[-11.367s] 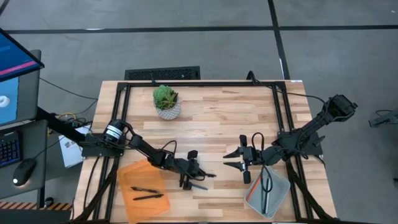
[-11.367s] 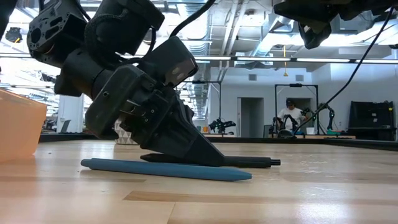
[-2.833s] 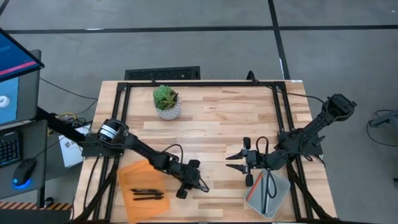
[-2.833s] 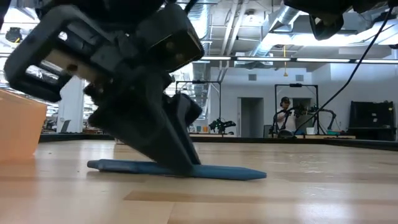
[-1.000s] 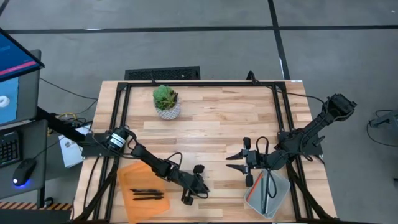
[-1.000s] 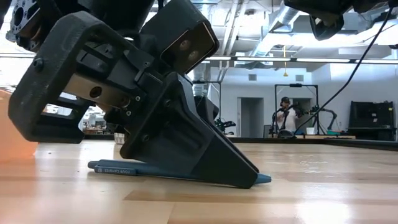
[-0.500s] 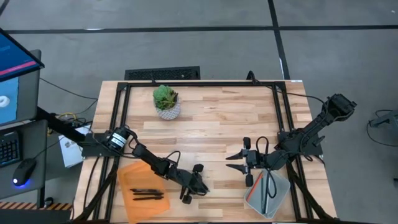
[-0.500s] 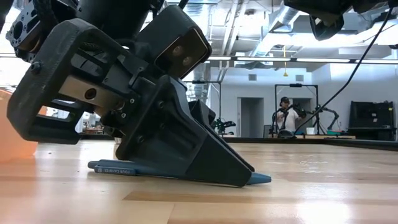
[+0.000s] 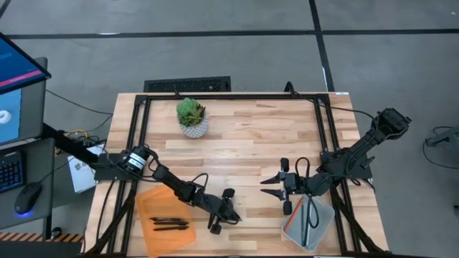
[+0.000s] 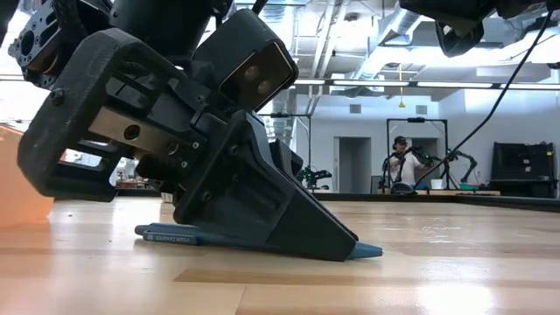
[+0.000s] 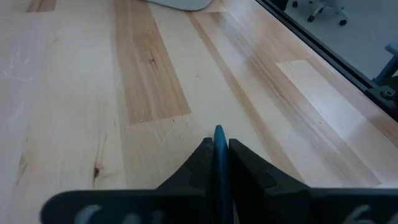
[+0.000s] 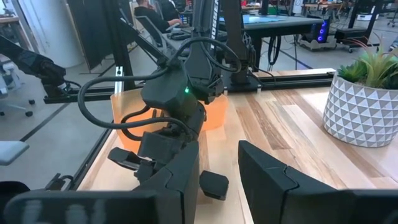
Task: Sort pens & pencils
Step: Put the blue pen into the orange bin
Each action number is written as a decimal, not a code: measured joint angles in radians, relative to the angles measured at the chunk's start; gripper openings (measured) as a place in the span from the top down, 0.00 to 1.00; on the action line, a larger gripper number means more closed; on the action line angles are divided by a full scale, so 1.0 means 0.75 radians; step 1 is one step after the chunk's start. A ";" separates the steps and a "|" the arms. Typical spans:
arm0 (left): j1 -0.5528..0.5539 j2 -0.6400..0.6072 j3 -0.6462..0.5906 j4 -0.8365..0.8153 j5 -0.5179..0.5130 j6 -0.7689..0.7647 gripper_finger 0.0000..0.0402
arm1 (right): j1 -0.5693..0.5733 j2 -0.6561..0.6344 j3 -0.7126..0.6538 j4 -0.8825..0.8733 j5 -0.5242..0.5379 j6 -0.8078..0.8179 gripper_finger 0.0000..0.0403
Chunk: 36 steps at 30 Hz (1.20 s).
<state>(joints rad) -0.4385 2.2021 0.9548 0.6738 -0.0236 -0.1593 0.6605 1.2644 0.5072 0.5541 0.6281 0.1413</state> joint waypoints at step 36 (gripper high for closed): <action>0.028 -0.229 0.134 -0.534 -0.258 0.226 0.97 | -0.003 0.000 0.000 -0.018 0.002 0.000 0.67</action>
<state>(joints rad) -0.4174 2.0306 1.0553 0.2731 -0.2173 0.0100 0.6586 1.2640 0.5072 0.5407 0.6292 0.1411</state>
